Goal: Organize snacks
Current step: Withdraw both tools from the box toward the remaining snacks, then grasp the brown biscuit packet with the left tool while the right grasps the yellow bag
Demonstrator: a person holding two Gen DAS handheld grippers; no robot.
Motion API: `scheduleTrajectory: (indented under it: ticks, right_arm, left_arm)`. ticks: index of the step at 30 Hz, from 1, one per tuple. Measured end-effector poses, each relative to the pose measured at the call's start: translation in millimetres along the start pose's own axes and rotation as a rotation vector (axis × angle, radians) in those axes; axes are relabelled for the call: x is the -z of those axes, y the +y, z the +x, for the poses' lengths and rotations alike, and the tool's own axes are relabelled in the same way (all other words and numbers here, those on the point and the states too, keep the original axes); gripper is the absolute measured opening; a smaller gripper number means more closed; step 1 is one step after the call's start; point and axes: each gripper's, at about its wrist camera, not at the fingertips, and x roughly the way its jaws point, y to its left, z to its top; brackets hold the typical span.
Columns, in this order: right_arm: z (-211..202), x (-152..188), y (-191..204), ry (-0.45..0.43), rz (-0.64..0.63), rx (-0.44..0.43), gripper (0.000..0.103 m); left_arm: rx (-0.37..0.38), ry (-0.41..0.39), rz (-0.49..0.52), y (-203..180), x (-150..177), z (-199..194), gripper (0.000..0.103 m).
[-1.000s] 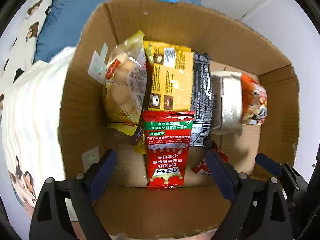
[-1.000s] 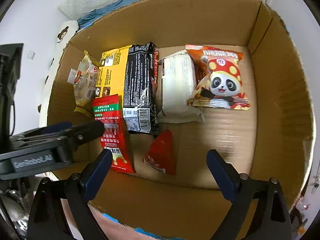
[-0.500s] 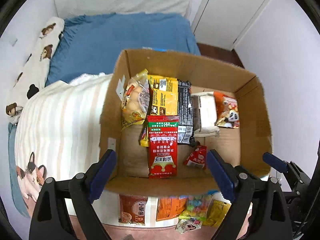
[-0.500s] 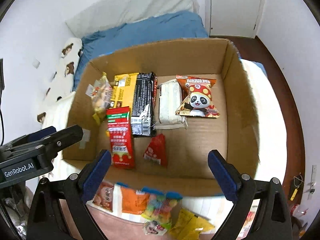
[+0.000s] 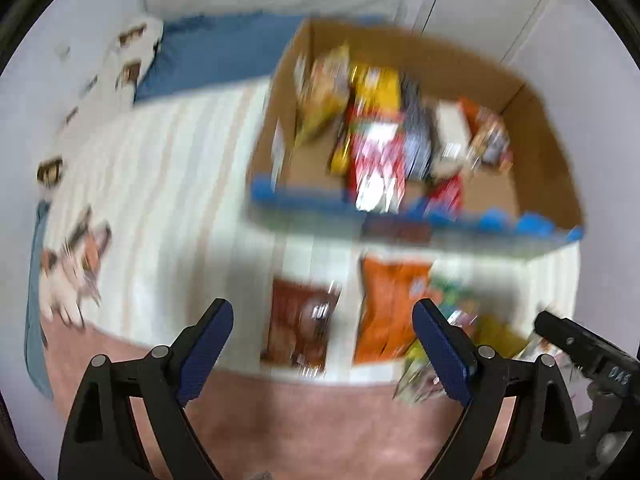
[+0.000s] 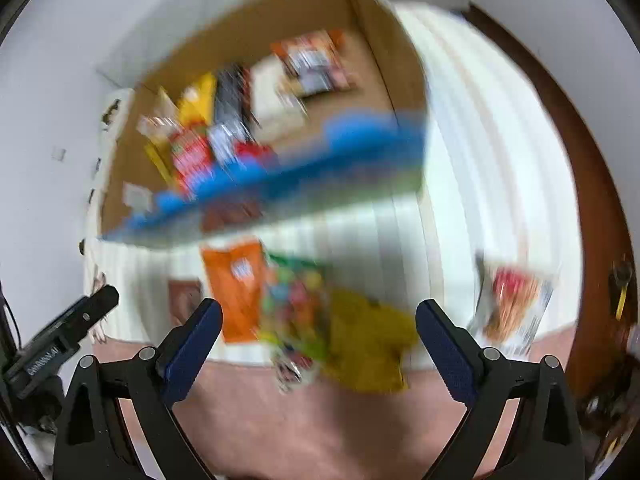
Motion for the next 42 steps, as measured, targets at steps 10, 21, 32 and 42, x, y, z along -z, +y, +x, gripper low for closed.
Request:
scheduleTrajectory:
  ticks: [10, 21, 32, 42]
  right_arm:
    - [68, 34, -24, 0.072, 0.063, 0.057, 0.091]
    - [73, 45, -32, 0.077, -0.011, 0.105, 0.057]
    - [72, 110, -43, 0.235, -0.110, 0.064, 0.057]
    - [84, 129, -41, 0.222, -0.097, 0.084, 0.059]
  left_arm:
    - [-0.075, 0.152, -0.023, 15, 18, 84, 0.092]
    - [-0.033, 0.191, 0.044, 8, 24, 120, 0.056]
    - [0.050, 0.290, -0.048, 20, 126, 102, 0.056]
    - [0.021, 0.309, -0.046, 13, 149, 122, 0.056]
